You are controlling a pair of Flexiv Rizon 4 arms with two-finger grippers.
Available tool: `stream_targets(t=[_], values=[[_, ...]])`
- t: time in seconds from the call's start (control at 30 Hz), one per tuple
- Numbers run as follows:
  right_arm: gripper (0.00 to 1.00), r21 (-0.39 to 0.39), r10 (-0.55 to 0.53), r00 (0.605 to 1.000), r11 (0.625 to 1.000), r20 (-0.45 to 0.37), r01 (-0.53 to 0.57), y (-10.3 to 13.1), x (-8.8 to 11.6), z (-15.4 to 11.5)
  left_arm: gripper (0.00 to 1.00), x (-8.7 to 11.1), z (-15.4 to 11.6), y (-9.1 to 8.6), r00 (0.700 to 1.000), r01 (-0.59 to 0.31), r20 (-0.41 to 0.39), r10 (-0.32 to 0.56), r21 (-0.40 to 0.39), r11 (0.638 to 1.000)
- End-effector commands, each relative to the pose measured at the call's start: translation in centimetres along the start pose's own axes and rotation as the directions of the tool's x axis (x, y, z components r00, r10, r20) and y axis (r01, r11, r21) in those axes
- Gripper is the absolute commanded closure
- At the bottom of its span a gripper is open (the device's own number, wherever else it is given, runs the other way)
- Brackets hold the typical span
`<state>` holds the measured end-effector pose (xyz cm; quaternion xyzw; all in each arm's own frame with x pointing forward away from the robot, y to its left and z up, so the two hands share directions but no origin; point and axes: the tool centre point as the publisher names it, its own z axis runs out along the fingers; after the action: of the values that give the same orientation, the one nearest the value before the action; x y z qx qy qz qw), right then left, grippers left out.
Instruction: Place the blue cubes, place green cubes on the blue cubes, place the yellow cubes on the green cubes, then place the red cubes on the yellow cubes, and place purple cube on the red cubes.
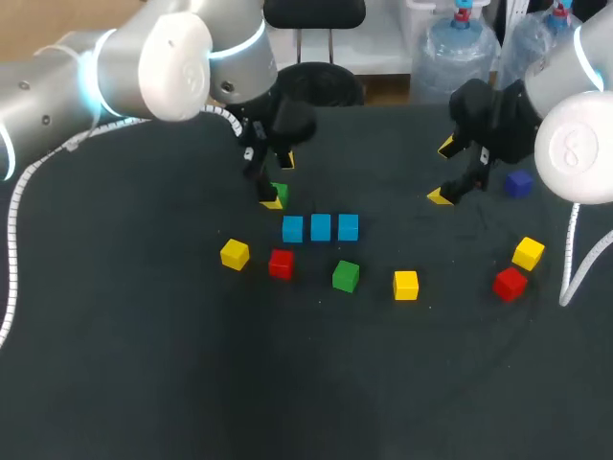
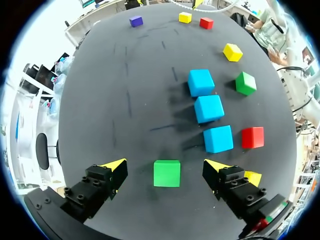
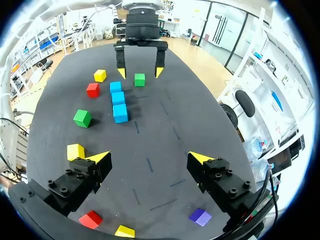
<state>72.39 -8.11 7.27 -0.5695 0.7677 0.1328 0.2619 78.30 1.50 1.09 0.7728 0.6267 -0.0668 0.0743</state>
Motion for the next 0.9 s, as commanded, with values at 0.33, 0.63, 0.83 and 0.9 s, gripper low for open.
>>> stream_targets(t=[0.33, 0.63, 0.83, 0.9], values=[[0.0, -0.003, -0.001, 1.0, 1.0, 0.002, 0.001, -0.1, 0.0, 0.1, 0.0, 1.2, 1.0, 0.5, 1.0, 0.014, 0.011, -0.014, 0.012, 1.0], [0.0, -0.003, -0.001, 1.0, 1.0, 0.002, 0.001, -0.1, 0.0, 0.1, 0.27, 1.7, 1.4, 0.5, 1.0, 0.018, 0.008, -0.018, 0.022, 1.0], [0.0, -0.003, -0.001, 1.0, 1.0, 0.002, 0.001, -0.1, 0.0, 0.1, 0.44, 1.7, 1.6, 0.4, 1.0, 0.018, 0.006, -0.019, 0.026, 0.999], [0.0, -0.003, -0.001, 1.0, 1.0, 0.002, 0.001, -0.1, 0.0, 0.1, 0.51, 1.7, 1.6, 0.4, 1.0, 0.019, 0.007, -0.019, 0.027, 0.999]])
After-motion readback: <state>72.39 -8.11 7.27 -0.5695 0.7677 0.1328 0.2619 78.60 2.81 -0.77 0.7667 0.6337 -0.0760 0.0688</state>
